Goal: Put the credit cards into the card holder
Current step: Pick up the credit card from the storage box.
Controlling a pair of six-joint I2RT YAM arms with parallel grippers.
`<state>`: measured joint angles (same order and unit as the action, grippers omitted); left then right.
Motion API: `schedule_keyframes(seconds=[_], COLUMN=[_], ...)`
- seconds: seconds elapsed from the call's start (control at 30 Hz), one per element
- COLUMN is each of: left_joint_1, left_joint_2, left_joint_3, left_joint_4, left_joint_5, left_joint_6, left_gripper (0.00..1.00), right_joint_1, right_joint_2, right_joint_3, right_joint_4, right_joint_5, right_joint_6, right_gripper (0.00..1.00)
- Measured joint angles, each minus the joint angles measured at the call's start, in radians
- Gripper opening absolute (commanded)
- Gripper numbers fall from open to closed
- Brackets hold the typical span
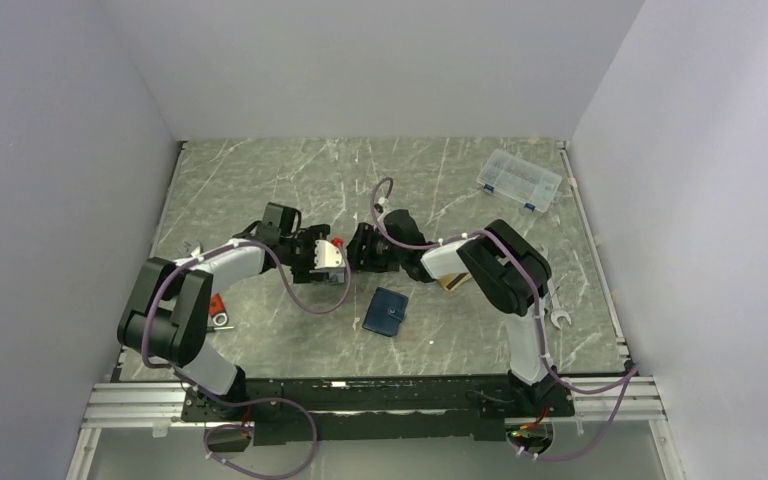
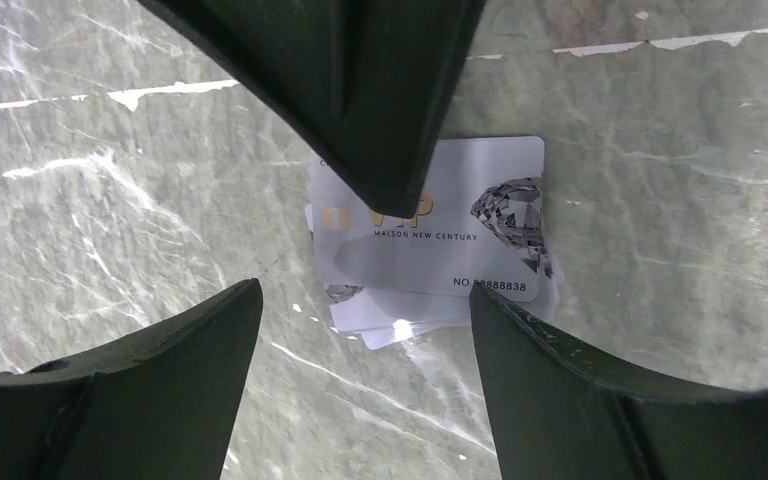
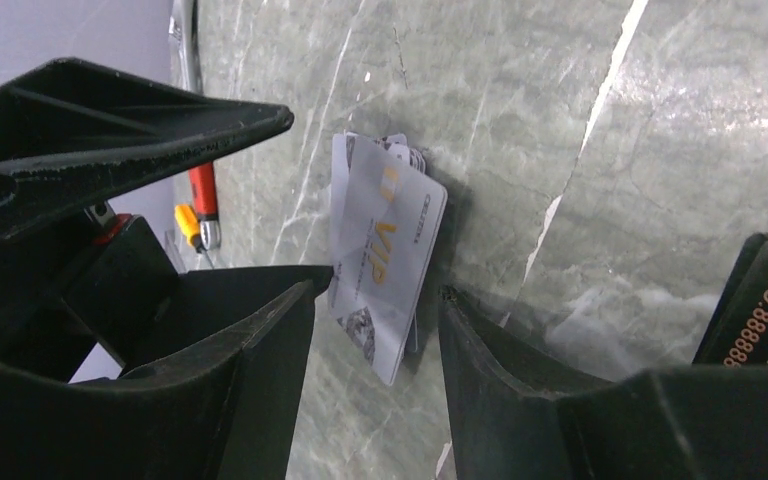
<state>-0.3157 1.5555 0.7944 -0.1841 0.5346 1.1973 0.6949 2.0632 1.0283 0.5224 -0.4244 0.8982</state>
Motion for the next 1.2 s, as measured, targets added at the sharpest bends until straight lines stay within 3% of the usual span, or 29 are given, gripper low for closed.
schedule_keyframes(seconds=[0.63, 1.2], left_joint_1=[-0.022, -0.044], left_joint_2=[0.032, 0.099], left_joint_3=[0.062, 0.104], left_joint_4=[-0.023, 0.039], left_joint_5=[-0.021, -0.061], left_joint_6=[0.011, 0.013], left_gripper=[0.8, 0.8], right_joint_1=[-0.016, -0.018], right_joint_2=[0.041, 0.045], right_joint_3=[-0.05, -0.06], right_joint_4=[0.152, 0.167], right_joint_5=[-0.075, -0.079], right_joint_6=[0.135, 0.154], right_gripper=[0.49, 0.47])
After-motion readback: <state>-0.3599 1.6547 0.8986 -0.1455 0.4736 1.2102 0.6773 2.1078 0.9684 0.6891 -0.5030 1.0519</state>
